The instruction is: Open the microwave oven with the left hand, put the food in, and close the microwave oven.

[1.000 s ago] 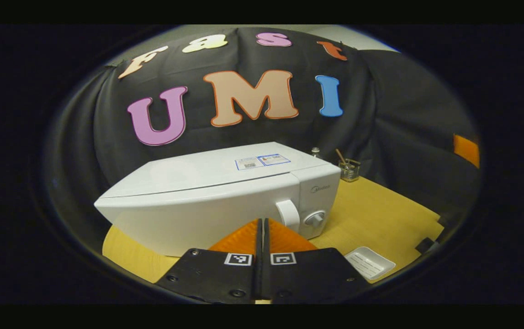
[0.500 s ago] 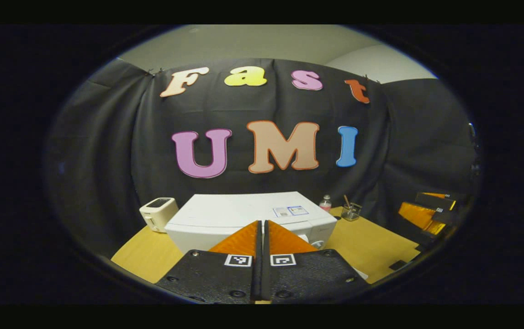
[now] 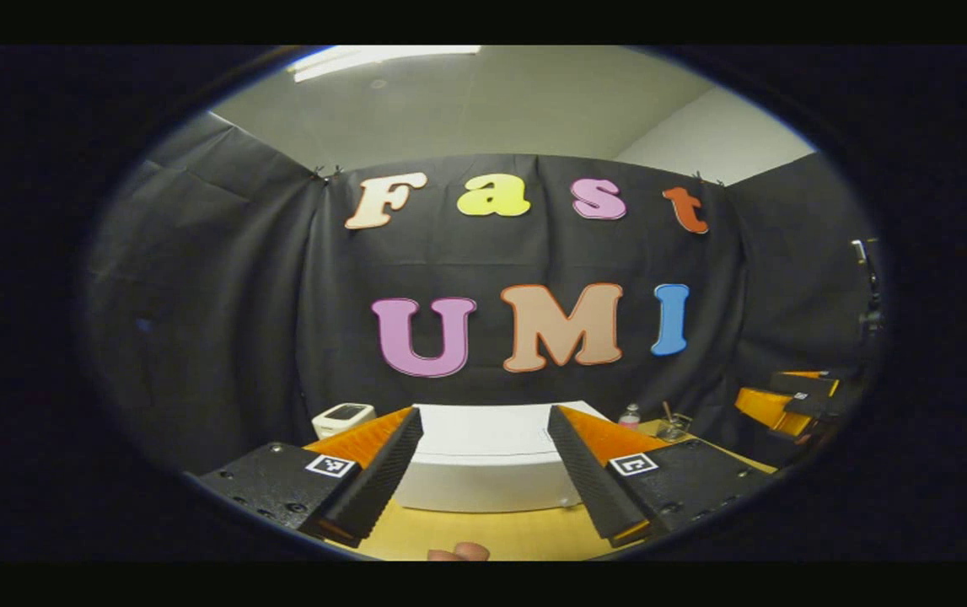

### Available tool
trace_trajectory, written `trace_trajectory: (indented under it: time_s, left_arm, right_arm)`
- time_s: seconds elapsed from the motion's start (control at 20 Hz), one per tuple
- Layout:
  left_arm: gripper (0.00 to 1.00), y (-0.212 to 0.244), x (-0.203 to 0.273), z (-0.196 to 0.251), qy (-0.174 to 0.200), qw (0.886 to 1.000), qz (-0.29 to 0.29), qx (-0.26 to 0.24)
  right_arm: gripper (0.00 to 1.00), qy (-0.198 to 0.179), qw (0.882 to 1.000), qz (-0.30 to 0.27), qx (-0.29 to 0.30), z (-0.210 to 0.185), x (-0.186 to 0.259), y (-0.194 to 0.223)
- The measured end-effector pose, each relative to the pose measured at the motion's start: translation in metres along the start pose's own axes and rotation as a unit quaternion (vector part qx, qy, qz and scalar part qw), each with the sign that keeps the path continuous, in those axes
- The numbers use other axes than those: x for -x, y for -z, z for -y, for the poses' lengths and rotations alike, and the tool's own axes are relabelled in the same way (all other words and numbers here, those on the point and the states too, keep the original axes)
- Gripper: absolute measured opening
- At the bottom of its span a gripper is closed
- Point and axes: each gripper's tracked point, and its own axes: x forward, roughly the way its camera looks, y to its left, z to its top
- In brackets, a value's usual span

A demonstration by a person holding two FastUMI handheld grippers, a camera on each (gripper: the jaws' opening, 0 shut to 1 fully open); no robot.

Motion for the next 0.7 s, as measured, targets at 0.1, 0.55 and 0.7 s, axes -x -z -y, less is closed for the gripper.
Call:
trace_trajectory:
  time_s: [0.1, 0.55, 0.7]
  left_arm:
    - [0.93, -0.001, 0.006, 0.002, 0.002, 1.0, -0.002, -0.003]
    - [0.93, 0.004, 0.008, 0.008, 0.014, 1.0, -0.017, 0.012]
    - [0.94, 0.005, 0.01, 0.011, 0.021, 1.0, -0.02, 0.012]
  right_arm:
    - [0.97, -0.003, 1.0, 0.006, 0.004, -0.005, 0.004, -0.007]
    - [0.97, -0.008, 1.0, 0.011, 0.018, -0.012, 0.013, -0.008]
    - [0.92, -0.009, 1.0, 0.011, 0.014, -0.013, 0.014, -0.007]
